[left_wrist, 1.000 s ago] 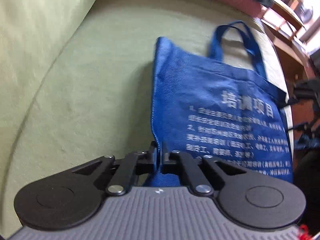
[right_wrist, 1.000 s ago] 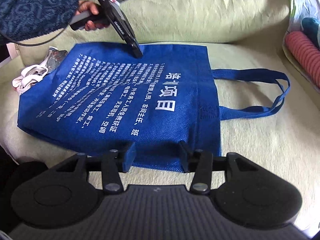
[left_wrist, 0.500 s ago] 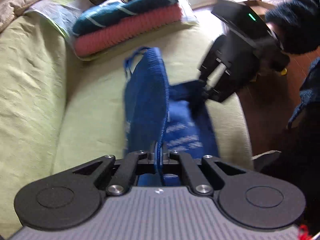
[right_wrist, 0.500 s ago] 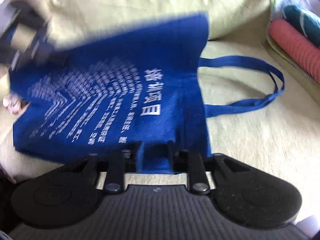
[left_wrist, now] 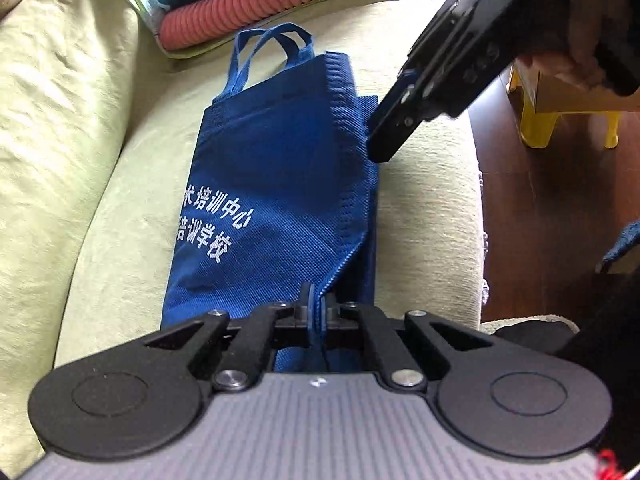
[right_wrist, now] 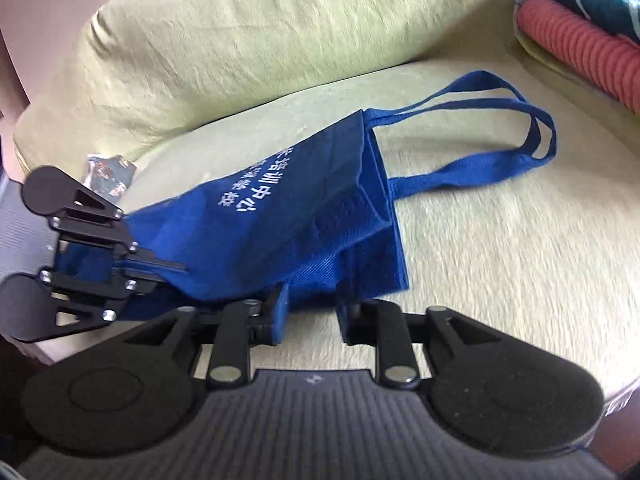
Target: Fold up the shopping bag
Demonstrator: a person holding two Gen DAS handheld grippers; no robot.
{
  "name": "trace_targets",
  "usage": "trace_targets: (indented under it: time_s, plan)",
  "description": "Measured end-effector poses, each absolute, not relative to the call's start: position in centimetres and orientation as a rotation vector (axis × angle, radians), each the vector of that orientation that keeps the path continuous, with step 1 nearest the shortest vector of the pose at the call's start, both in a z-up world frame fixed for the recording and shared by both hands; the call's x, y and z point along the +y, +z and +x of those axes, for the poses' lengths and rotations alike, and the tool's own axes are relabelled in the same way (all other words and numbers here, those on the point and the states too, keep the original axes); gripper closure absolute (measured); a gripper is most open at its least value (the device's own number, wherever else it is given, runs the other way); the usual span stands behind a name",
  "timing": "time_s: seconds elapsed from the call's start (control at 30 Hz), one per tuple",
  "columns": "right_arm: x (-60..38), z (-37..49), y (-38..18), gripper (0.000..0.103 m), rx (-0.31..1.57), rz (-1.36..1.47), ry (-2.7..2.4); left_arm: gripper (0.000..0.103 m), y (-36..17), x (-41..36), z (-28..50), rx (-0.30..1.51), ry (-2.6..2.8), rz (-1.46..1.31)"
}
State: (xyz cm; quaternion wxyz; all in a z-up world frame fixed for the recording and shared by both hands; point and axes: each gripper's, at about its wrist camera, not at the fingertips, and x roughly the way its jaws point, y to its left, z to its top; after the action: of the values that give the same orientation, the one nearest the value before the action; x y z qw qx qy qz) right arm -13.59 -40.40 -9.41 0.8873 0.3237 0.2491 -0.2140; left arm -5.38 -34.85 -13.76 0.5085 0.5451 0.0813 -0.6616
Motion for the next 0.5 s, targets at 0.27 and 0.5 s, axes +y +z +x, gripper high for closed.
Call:
trace_targets:
  time_s: [0.27,0.5]
  plan:
    - [-43.1,-14.8,-9.3,0.069,0.325,0.978,-0.444,0.103,-15.0,-34.9,-6.3,0.158,-1.568,1.334]
    - [-41.1,-15.3,-7.6,0.058,0.415,0.838,-0.424,0.103,-15.2,-34.7,-6.4,0.162,-1.561,1.331]
